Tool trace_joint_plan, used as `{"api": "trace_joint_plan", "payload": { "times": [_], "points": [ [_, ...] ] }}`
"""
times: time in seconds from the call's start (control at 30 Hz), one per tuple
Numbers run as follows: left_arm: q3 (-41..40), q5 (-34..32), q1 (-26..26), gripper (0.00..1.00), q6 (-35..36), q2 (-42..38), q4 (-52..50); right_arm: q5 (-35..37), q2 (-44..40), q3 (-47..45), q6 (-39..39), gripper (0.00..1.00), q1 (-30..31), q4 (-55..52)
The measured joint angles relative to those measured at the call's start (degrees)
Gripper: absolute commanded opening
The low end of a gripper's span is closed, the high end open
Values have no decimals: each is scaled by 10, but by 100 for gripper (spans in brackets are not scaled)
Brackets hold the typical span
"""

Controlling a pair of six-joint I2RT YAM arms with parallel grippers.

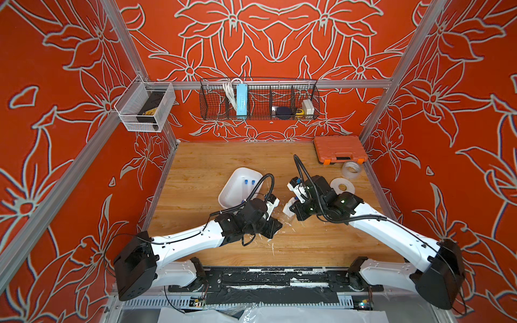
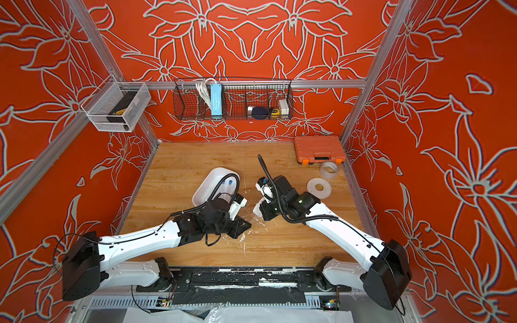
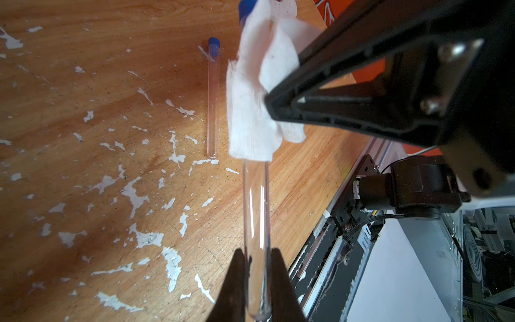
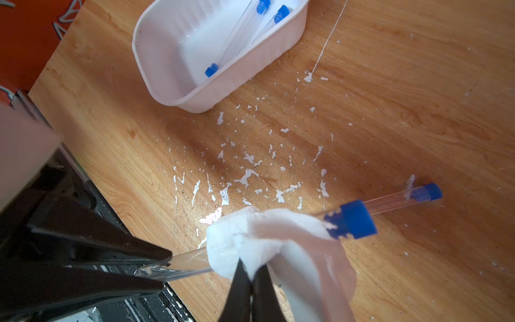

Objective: Wipe the exteriors of test tubes
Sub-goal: Wipe the dirt from the test tube.

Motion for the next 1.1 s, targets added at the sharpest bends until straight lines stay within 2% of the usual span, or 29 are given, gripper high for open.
{"api": "trace_joint_plan", "payload": {
  "times": [0.23,0.47,0.67,1.1],
  "points": [
    [-7,-9,-2,11,-6,-23,-4,6,33,38,-24,0,-32,-18],
    [-8,-73,-13,10,-6,-47,-16,-3,41,59,-30,0,-44,-21],
    [-18,-104,-13,10,-6,-47,-7,-15,40,48,-8,0,-18,-6],
    [-29,-117,-14,10,-6,-41,18,-18,40,29,41,0,57,23]
  ]
}}
